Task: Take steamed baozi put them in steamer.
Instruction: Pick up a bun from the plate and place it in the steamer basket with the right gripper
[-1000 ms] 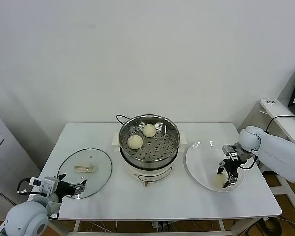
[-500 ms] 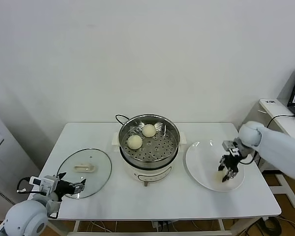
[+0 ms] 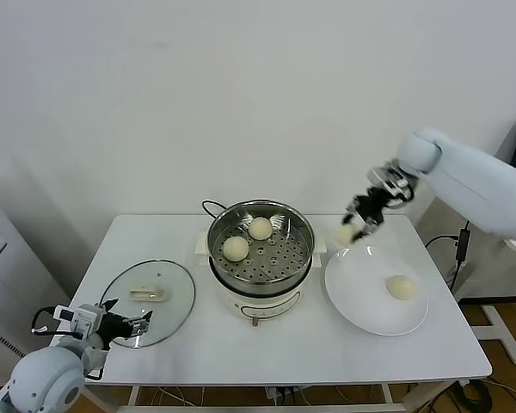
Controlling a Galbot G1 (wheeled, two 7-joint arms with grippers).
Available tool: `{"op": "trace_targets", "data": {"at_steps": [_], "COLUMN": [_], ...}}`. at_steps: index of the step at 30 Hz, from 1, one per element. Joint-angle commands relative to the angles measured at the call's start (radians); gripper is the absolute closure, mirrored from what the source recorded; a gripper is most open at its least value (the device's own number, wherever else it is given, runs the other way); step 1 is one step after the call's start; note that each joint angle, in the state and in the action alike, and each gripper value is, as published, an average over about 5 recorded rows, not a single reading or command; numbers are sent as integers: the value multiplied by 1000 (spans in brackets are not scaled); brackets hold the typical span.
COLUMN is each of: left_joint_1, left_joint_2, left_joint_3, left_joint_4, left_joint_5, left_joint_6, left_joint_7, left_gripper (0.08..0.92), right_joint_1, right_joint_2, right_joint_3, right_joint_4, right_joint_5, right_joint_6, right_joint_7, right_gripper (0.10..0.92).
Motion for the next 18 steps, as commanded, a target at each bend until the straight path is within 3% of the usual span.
{"op": "trace_targets", "data": {"at_steps": [1,9,18], "left_joint_1": [-4,-3,-1], "left_joint_2": [6,8,7], "left_joint_3": [3,1,1], "left_joint_4": [1,3,4], "left_joint_5": [-4,-6,-6], "left_joint_6": [9,7,6], "left_joint_7": [0,0,0], "left_gripper": [177,177,177], "right_joint_1": [82,18,-74], "right_joint_2": [257,353,334], "right_joint_3": [50,44,39], "right_joint_4": [-67,11,144], "right_joint_5": [39,-75,-230], "right_joint_6": [298,520,559], "right_joint_7": [-37,-58,-67], "right_gripper": [576,575,575]}}
